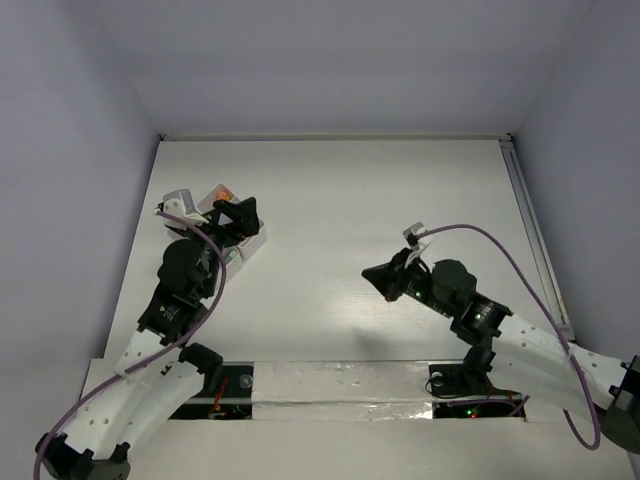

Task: Sort the stationery into containers
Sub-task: Reset both arms

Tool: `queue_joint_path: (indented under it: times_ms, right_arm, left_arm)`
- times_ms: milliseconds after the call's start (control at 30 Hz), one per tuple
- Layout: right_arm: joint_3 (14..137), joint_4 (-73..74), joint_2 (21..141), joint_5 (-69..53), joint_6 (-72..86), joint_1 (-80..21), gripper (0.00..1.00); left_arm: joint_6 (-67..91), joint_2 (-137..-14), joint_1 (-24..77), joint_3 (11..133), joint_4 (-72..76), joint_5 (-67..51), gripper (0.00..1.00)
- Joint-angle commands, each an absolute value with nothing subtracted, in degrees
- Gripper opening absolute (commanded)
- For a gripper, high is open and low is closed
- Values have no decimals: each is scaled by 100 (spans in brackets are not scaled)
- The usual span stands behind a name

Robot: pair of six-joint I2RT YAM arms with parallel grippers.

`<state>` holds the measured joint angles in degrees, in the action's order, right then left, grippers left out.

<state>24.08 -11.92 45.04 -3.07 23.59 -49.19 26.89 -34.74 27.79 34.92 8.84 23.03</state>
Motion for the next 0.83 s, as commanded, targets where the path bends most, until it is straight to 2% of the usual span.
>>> queue_joint_path:
  times_ms: [0, 233, 267, 300, 367, 433, 567, 800]
  right_arm:
    - [2329, -924, 4176, 1115, 2584, -4913, 0]
    - [2891, -186, 4035, 2046, 2286, -4913, 0]
    - [3057, -89, 3991, 2422, 2242, -4913, 1]
    - [3137, -18, 3929, 2608, 2189, -4913, 6]
    - [3260, 167, 3719, 3187, 2022, -4913, 47]
    - [3313, 71, 3560, 3601, 1899, -4913, 100]
    - [3147, -509, 3436, 4280, 1539, -4913, 100]
    - [3532, -520, 4139, 3937, 1679, -4913, 100]
  left_arm:
    - [2303, -3533, 2812, 4163, 651, 1250, 99]
    - [1715, -3920, 2812, 5027, 352, 54, 99]
    - [1644, -3850, 2812, 5080, 325, 35, 99]
    - [1583, -3797, 2812, 5176, 290, 26, 99]
    - [1372, -3579, 2812, 5212, 185, 35, 99]
    - [1162, -3385, 2812, 5142, 132, 140, 99]
    - [897, -2744, 2812, 4747, 62, 500, 99]
    - [668, -2180, 2812, 4465, -122, 834, 99]
